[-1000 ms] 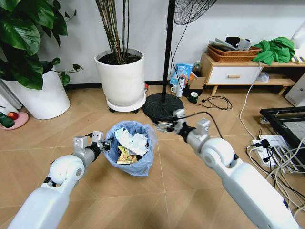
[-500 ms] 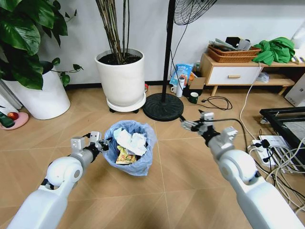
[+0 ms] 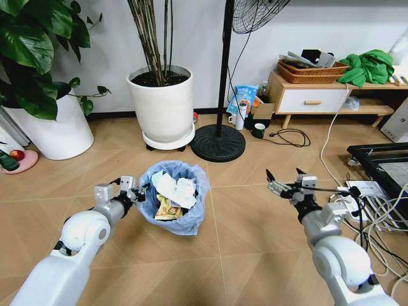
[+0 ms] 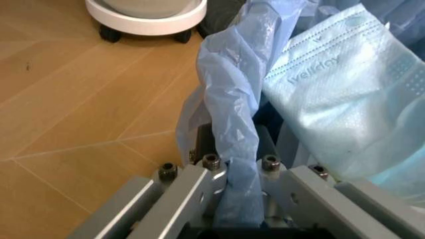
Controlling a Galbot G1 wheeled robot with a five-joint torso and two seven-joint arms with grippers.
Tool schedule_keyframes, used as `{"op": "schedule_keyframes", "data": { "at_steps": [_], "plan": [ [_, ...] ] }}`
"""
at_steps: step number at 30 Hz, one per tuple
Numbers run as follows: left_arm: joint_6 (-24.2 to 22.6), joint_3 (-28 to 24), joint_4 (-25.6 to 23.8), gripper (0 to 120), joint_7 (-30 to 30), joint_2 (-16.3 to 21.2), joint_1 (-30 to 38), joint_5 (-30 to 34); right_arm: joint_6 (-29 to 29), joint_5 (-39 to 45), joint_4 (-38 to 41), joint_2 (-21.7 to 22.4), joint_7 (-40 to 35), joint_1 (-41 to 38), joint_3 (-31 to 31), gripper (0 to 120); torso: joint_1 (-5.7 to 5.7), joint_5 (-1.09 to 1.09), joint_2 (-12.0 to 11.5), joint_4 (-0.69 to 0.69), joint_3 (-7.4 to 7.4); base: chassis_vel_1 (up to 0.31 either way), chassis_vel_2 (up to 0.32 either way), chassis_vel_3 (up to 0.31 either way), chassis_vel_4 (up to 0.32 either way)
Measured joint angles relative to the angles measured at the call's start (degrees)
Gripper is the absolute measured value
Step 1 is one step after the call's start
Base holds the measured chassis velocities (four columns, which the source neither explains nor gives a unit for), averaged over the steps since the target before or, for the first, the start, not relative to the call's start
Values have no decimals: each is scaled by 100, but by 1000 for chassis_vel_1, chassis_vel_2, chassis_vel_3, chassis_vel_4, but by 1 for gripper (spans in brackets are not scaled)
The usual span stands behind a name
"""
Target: Pick up the trash bin and place the garbage on the floor into it.
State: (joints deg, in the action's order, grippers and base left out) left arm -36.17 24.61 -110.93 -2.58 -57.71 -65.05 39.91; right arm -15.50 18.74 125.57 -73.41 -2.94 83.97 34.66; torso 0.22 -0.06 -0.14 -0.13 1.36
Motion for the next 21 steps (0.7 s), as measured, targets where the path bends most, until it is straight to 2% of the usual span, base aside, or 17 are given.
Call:
{"op": "schedule_keyframes", "data": {
  "at_steps": [13, 21],
  "plan": [
    [3, 27, -81, 0, -41, 9, -48, -1, -55, -533, 17, -208, 1, 71, -242, 100, 1, 1, 0, 0, 1, 19, 16, -17, -18],
    [7, 29, -83, 0, -44, -5, -69, -7, -53, -568, 5, -231, -18, 94, -256, 100, 1, -3, 0, 2, 1, 146, 151, -144, -131]
  ]
}}
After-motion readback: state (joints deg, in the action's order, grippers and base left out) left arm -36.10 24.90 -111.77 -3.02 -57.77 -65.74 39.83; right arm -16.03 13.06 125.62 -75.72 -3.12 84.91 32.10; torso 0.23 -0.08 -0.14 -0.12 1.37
